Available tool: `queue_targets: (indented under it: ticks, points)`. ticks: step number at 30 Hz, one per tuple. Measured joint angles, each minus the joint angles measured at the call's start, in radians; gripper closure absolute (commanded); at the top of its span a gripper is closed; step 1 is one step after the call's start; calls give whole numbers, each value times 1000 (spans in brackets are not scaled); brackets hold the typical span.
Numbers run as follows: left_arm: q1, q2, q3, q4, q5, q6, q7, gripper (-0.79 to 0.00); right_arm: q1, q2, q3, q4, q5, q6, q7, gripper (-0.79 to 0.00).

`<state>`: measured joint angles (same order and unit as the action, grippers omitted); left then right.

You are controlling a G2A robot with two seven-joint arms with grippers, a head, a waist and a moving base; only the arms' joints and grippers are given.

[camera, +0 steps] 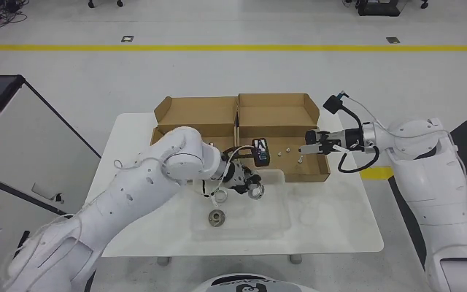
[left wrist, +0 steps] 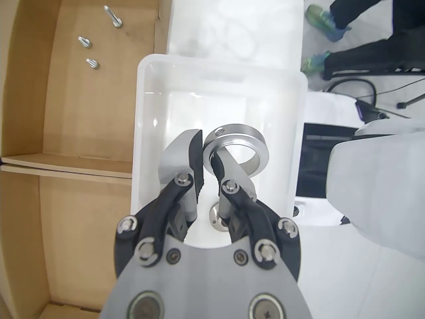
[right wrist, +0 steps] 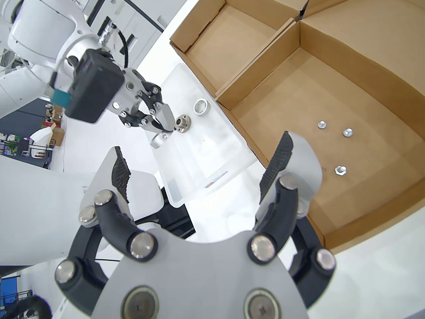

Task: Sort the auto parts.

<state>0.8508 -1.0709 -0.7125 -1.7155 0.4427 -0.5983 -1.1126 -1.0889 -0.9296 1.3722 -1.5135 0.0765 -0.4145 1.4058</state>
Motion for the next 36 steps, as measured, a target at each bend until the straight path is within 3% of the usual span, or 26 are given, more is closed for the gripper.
queue_targets:
  ticks: [4, 7, 11, 15, 26, 36]
  points:
    - [131, 63, -179, -55, -89, -135, 54, 0, 0, 0, 0, 0, 0, 0, 0, -785]
    - [210, 94, -287, -90, -185, -232, 121, 0, 0, 0, 0, 0, 0, 0, 0, -785]
    - [273, 118, -369, -108, -297, -331, 220, 0, 0, 0, 0, 0, 0, 0, 0, -785]
    - [285, 128, -390, -98, -406, -410, 305, 0, 0, 0, 0, 0, 0, 0, 0, -785]
    - [208, 106, -367, -137, -758, -414, 397, 0, 0, 0, 0, 0, 0, 0, 0, -785]
    - [207, 105, -369, -134, -762, -414, 392, 0, 0, 0, 0, 0, 0, 0, 0, -785]
